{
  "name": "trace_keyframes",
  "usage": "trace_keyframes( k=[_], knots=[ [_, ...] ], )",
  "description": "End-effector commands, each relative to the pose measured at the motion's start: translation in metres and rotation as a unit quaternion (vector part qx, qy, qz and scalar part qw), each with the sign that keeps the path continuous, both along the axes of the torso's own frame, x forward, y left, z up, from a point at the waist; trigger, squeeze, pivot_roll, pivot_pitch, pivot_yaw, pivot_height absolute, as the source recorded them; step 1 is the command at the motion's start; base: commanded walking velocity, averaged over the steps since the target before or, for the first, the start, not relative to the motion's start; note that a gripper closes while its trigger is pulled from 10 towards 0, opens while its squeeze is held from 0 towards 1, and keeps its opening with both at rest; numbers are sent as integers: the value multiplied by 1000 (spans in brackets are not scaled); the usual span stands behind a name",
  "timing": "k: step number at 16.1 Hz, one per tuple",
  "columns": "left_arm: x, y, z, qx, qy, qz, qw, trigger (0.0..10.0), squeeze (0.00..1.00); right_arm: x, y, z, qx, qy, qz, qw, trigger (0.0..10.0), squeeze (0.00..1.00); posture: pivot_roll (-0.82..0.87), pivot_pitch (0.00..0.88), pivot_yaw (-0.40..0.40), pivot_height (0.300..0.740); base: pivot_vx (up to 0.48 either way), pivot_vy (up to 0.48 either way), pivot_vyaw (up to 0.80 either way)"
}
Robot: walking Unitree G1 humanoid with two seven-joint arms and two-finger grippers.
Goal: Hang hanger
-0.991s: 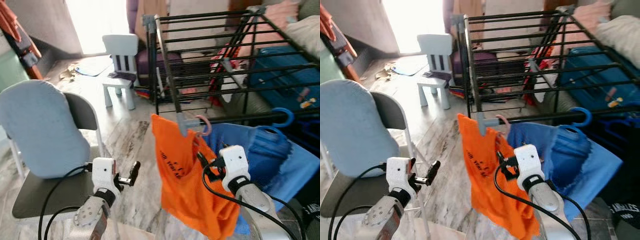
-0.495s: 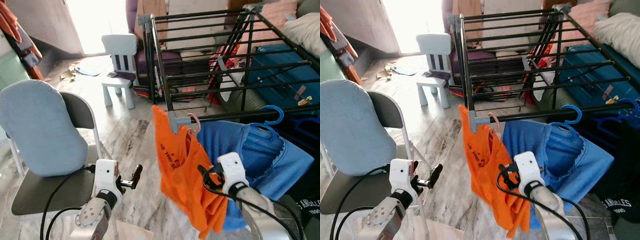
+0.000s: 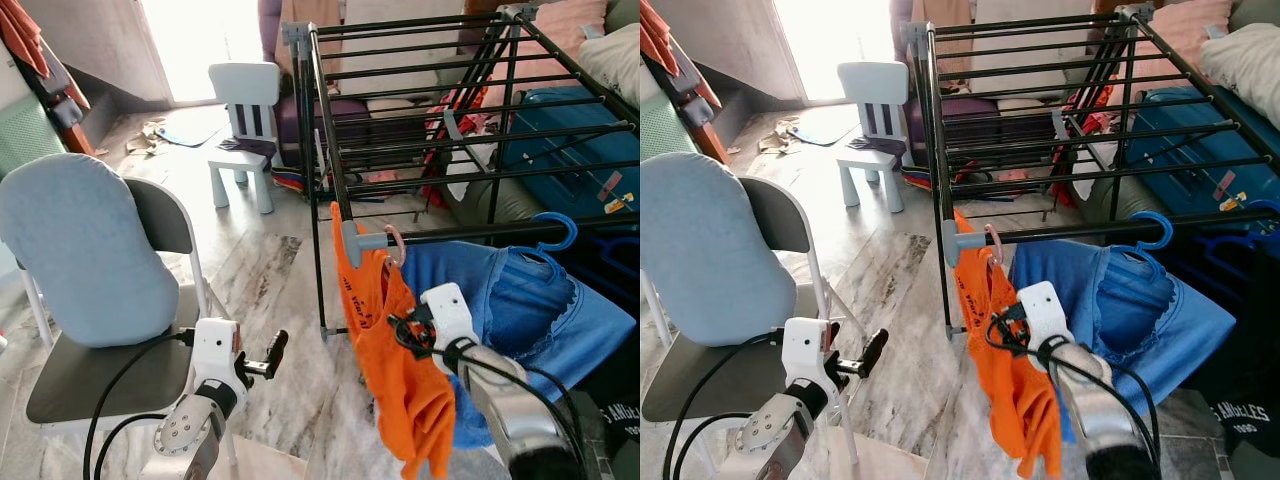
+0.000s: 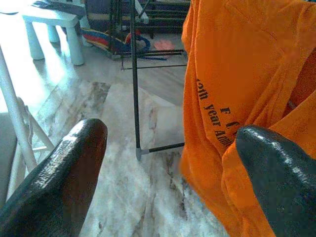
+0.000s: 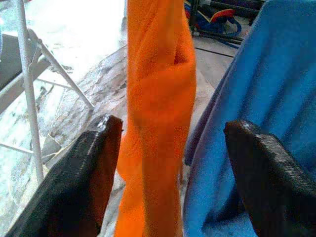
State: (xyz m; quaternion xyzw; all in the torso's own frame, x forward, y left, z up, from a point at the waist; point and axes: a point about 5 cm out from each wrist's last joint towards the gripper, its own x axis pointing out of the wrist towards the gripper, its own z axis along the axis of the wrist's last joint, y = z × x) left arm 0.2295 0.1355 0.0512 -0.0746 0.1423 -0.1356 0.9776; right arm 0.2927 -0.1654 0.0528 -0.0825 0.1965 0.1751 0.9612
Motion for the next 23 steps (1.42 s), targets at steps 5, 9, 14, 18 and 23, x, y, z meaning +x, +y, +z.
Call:
trace_keyframes(
  k=[5,9,14,18,23],
  knots=[
    [-3,0,-1,4,7,-5,1000,10000,0,1,5,-4,3,1,2,1000,0,0,-111,0,59,740,0,0,0],
    [-3,-1,-2,8,11,-6,1000,10000,0,3,3,-5,0,-3,-1,1000,0,0,-109,0,55,740,0,0,0],
    [-4,0,-3,7,13,-1,1000,10000,0,5,2,-4,-2,-9,-2,1000,0,0,-106,0,55,740,0,0,0],
    [-2,0,-3,9,14,-6,1000,10000,0,7,3,-2,2,-21,-7,1000,0,0,-101,0,54,740,0,0,0],
    [4,2,-3,19,10,-13,1000,10000,0,13,0,2,15,-39,-33,999,0,0,-85,0,46,740,0,0,0]
  ],
)
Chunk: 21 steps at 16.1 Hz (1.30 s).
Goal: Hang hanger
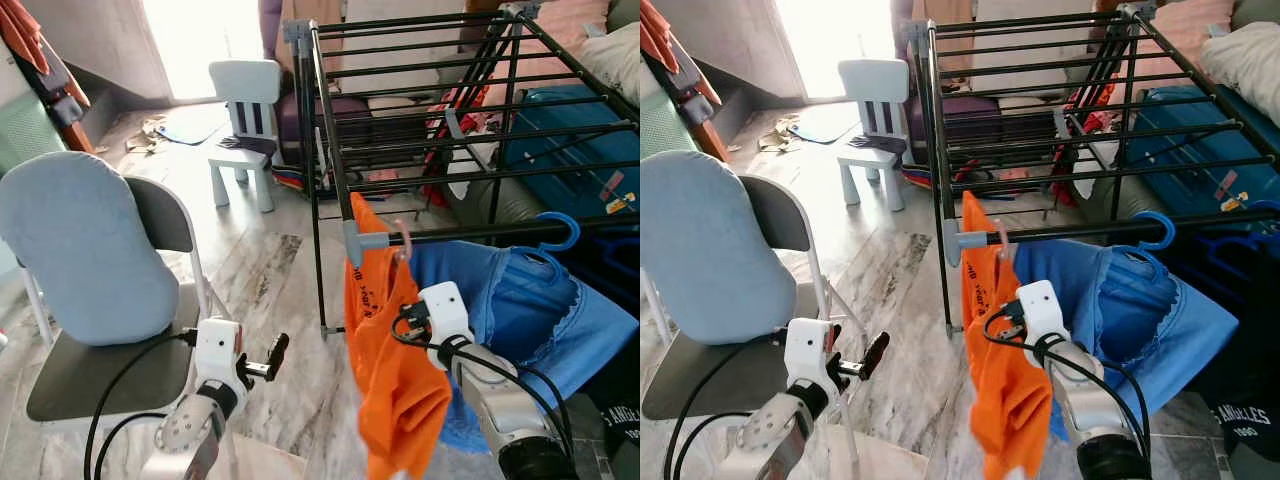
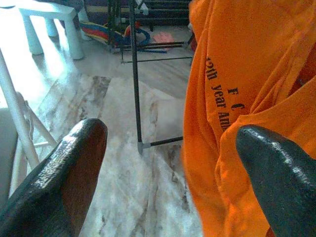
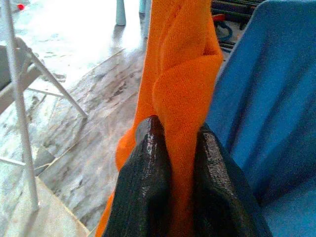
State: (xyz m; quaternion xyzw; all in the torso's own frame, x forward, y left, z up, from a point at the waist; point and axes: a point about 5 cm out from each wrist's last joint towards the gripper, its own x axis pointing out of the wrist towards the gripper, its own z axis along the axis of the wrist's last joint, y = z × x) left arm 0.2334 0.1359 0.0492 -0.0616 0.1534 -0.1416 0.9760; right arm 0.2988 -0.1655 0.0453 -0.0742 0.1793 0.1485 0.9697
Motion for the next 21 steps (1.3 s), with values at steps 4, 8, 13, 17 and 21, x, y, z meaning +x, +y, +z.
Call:
trace_keyframes(
  k=[4,8,13,17,21],
  knots=[
    [15,4,12,23,-32,32,999,10000,0,14,0,25,29,-79,-29,996,0,0,-78,0,37,740,0,0,0],
    [24,8,21,37,-55,48,997,10000,0,7,5,41,39,-131,-31,990,10000,0,-60,0,30,740,0,0,0],
    [42,21,32,53,-82,83,992,10000,0,-20,-5,26,23,-94,-6,995,10000,0,-80,0,30,740,0,0,0],
    [51,20,38,55,-98,100,989,10000,0,-32,-12,14,28,-55,-1,998,10000,0,-88,0,20,740,0,0,0],
    [54,19,38,56,-102,100,988,10000,0,-29,-8,13,27,-45,15,999,10000,0,-90,0,13,740,0,0,0]
  ],
)
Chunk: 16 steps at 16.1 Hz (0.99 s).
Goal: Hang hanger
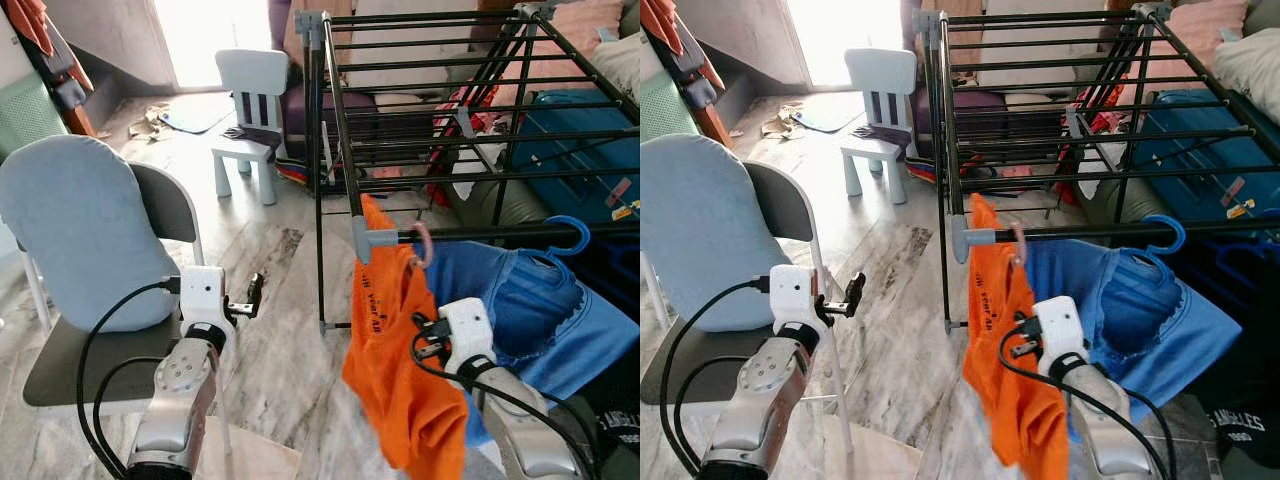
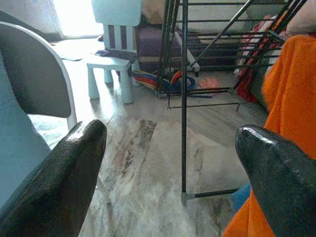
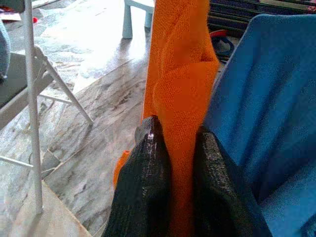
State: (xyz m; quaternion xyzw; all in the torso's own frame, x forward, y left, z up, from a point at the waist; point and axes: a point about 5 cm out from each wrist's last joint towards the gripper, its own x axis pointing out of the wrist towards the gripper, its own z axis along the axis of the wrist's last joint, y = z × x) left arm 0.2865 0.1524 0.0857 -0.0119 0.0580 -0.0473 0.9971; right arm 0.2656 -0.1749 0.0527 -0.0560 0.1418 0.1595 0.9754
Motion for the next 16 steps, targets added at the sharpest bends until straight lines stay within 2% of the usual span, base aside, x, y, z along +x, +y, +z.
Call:
trace_keyframes(
  k=[1,3,5,9,11,13,16],
  knots=[
    [1,3,3,5,-6,8,1000,10000,0,6,2,9,4,-17,6,1000,10000,0,-91,0,13,740,0,0,0],
    [1,3,1,3,-4,11,1000,10000,0,10,2,19,2,-63,-9,998,10000,0,-99,0,18,740,0,0,0],
    [-2,-2,-1,4,1,-4,1000,10000,0,15,3,41,0,-127,-27,991,10000,0,-100,0,12,740,0,0,0],
    [-11,-1,-1,1,4,0,1000,10000,0,5,1,44,-2,-139,-37,990,10000,0,-90,0,6,740,0,0,0],
    [-14,0,-1,0,11,-2,1000,10000,0,-3,-1,46,-1,-140,-43,989,10000,0,-108,0,27,740,-270,0,0],
    [-14,-6,1,1,11,-23,1000,10000,0,-8,-5,50,1,-140,-62,988,10000,0,-123,0,30,740,-277,0,0],
    [-13,-8,1,4,15,-27,1000,10000,0,-20,-7,44,-3,-121,-66,990,10000,0,-142,0,38,740,-280,0,0]
  ],
)
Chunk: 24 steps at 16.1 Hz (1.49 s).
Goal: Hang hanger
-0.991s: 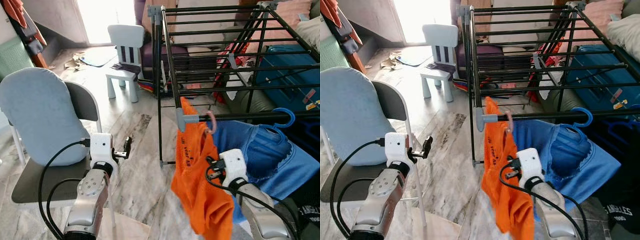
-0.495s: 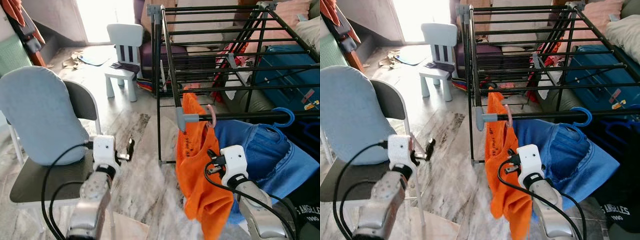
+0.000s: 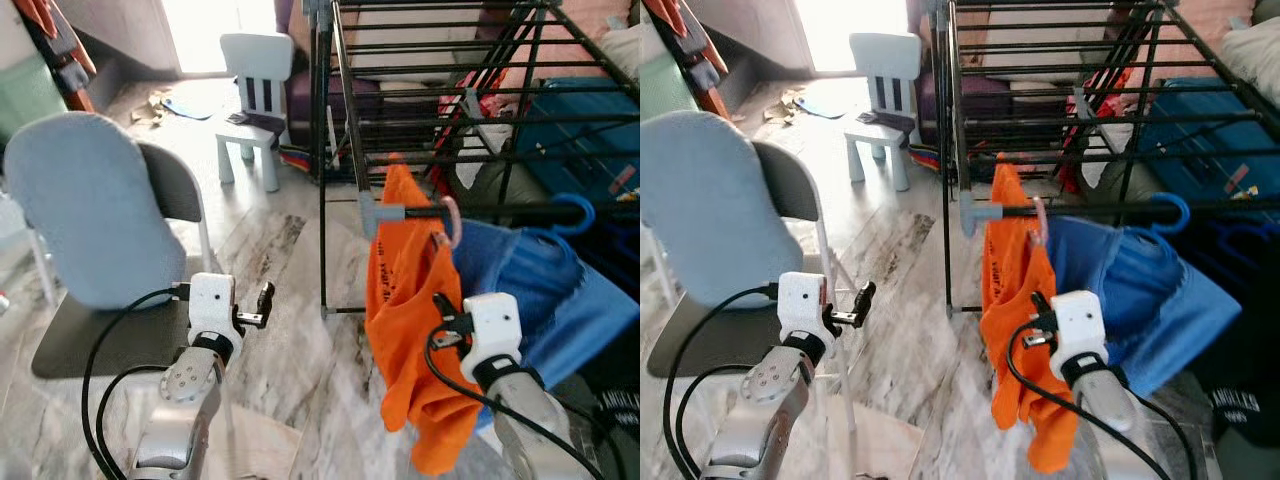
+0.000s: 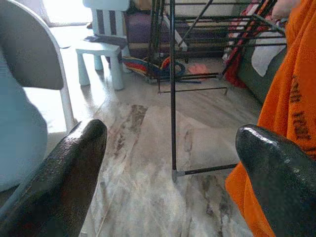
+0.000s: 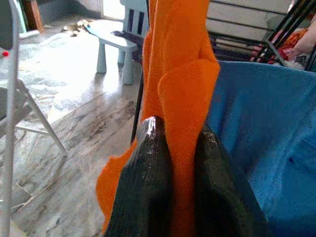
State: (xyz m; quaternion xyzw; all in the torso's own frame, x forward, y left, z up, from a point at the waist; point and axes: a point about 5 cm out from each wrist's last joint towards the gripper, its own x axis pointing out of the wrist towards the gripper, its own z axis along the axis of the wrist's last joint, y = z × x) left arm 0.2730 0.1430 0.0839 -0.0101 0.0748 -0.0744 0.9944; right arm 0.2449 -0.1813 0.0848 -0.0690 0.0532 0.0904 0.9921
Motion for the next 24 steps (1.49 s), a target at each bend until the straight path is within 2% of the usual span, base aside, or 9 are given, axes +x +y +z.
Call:
trace_keyframes(
  k=[1,6,11,16,20,24],
  knots=[
    [2,3,5,-1,-3,9,1000,10000,0,-1,-1,12,2,-20,-1,1000,10000,0,-146,0,37,740,-285,0,0],
    [4,2,7,-3,-4,15,1000,10000,0,-1,1,7,14,9,1,1000,10000,0,-153,0,37,740,-294,0,0],
    [-3,0,5,-4,6,16,1000,10000,0,-9,3,0,34,52,-5,998,10000,0,-144,0,39,740,-294,0,0],
    [-8,-3,5,-3,12,10,1000,10000,0,-9,6,1,43,58,-9,997,10000,0,-131,17,38,740,-285,0,0],
    [-9,-2,8,-2,11,16,1000,10000,0,1,14,4,55,52,-5,997,10000,0,-113,18,30,740,-285,0,0],
    [-15,1,8,2,15,20,1000,10000,0,4,16,3,56,53,-4,997,10000,0,-98,23,30,740,-284,0,0]
  ],
)
